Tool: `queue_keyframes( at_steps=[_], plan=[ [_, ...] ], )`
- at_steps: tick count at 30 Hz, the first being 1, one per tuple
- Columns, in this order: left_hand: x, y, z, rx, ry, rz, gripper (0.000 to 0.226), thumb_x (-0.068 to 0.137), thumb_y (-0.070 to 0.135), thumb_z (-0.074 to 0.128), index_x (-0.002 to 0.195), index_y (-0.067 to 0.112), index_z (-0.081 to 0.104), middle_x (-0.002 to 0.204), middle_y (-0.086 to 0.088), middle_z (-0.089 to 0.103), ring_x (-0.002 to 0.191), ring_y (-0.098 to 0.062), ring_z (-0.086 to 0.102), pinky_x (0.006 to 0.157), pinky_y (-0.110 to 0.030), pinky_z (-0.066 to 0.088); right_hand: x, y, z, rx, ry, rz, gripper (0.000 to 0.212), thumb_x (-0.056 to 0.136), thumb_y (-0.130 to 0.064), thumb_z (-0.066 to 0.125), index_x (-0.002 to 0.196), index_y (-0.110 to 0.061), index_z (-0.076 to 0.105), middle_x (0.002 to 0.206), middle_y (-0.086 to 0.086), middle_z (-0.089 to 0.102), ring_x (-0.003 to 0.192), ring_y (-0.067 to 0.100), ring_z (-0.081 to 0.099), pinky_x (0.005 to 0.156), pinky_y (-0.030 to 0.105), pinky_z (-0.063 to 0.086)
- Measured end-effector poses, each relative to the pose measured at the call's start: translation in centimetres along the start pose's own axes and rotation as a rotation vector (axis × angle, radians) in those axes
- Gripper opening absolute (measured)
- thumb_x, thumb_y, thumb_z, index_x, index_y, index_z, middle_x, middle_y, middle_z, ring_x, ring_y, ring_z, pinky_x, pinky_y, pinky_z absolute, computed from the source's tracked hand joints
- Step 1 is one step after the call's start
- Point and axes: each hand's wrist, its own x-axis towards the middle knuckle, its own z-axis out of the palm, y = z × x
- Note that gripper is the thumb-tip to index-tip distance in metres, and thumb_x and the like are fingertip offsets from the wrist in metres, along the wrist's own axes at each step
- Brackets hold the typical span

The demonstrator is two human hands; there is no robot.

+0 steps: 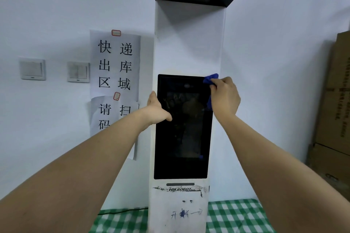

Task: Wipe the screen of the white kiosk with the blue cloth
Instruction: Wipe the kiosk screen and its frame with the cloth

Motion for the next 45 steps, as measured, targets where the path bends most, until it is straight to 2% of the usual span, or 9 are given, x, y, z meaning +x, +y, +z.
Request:
queue_keyframes(
  at_steps=[4,6,8,10,17,24,31,36,45],
  plan=[
    [0.1,0.0,0.2,-0.006,0.007,0.007,0.102,0.088,0.005,0.061,0.151,0.022,-0.017,0.162,-0.003,-0.005,0.147,-0.028,0.015,0.115,-0.039,0.023,-2.1,-0.3,0.8,-0.068,-0.090,-0.228,0.028,0.091,-0.011,0.050,0.116,-0.015,0.062,0.112,0.005,0.054,0.100,0.025,0.052,0.067,0.035,0.046],
    [0.1,-0.1,0.2,-0.005,0.005,0.005,0.103,0.088,0.005,0.062,0.151,0.022,-0.017,0.162,-0.003,-0.005,0.147,-0.028,0.015,0.115,-0.039,0.023,-1.7,0.6,1.0,-0.152,-0.125,-0.336,0.028,0.091,-0.013,0.051,0.116,-0.017,0.061,0.110,0.001,0.053,0.099,0.021,0.050,0.060,0.029,0.037],
    [0.0,-0.1,0.1,0.001,0.005,0.002,0.102,0.088,0.006,0.061,0.151,0.022,-0.017,0.162,-0.003,-0.004,0.146,-0.029,0.016,0.114,-0.039,0.024,-0.1,1.0,0.3,-0.068,-0.091,-0.143,0.026,0.093,-0.019,0.045,0.112,-0.019,0.063,0.101,-0.005,0.051,0.091,0.016,0.049,0.058,0.025,0.030],
    [0.0,0.0,-0.1,0.003,0.007,0.001,0.101,0.088,0.008,0.061,0.151,0.022,-0.017,0.162,-0.004,-0.003,0.147,-0.029,0.016,0.114,-0.039,0.023,1.0,1.2,-0.2,0.028,-0.017,0.042,0.029,0.095,-0.020,0.042,0.114,-0.020,0.064,0.102,-0.001,0.053,0.087,0.019,0.052,0.060,0.026,0.035],
    [0.1,0.0,-0.2,0.012,0.008,0.003,0.100,0.089,0.008,0.061,0.152,0.022,-0.016,0.162,-0.005,0.000,0.146,-0.029,0.016,0.114,-0.039,0.024,-1.7,1.6,0.4,-0.182,-0.087,-0.266,0.029,0.094,-0.013,0.050,0.119,-0.018,0.062,0.110,0.005,0.055,0.096,0.025,0.052,0.062,0.031,0.042],
    [0.1,-0.2,-0.3,-0.003,0.006,0.013,0.100,0.088,0.008,0.062,0.152,0.022,-0.015,0.162,-0.004,0.000,0.147,-0.028,0.015,0.115,-0.039,0.022,-0.7,1.2,0.6,0.062,0.023,0.066,0.031,0.097,-0.019,0.045,0.124,-0.023,0.060,0.113,0.004,0.055,0.095,0.024,0.055,0.068,0.032,0.043],
    [0.1,-0.3,0.0,-0.008,0.010,0.020,0.100,0.088,0.008,0.062,0.152,0.022,-0.014,0.161,-0.004,0.000,0.146,-0.029,0.017,0.114,-0.040,0.024,-2.5,2.6,0.5,-0.070,-0.052,-0.116,0.030,0.096,-0.017,0.048,0.123,-0.021,0.061,0.114,0.003,0.057,0.098,0.023,0.054,0.068,0.035,0.049],
    [0.1,-0.2,0.0,-0.022,0.021,0.023,0.099,0.089,0.010,0.061,0.152,0.022,-0.014,0.162,-0.003,-0.001,0.147,-0.028,0.015,0.114,-0.040,0.023,0.2,1.5,-0.3,-0.024,-0.004,-0.022,0.030,0.096,-0.015,0.045,0.118,-0.021,0.064,0.112,0.003,0.057,0.097,0.024,0.055,0.067,0.032,0.043],
    [0.2,-0.5,0.4,-0.073,0.046,0.044,0.098,0.088,0.008,0.061,0.152,0.021,-0.011,0.162,-0.002,0.000,0.147,-0.027,0.015,0.115,-0.039,0.023,-2.4,3.0,-0.2,-0.107,-0.060,-0.133,0.026,0.096,-0.015,0.046,0.114,-0.017,0.065,0.111,0.004,0.057,0.093,0.025,0.056,0.066,0.035,0.050]
  ],
)
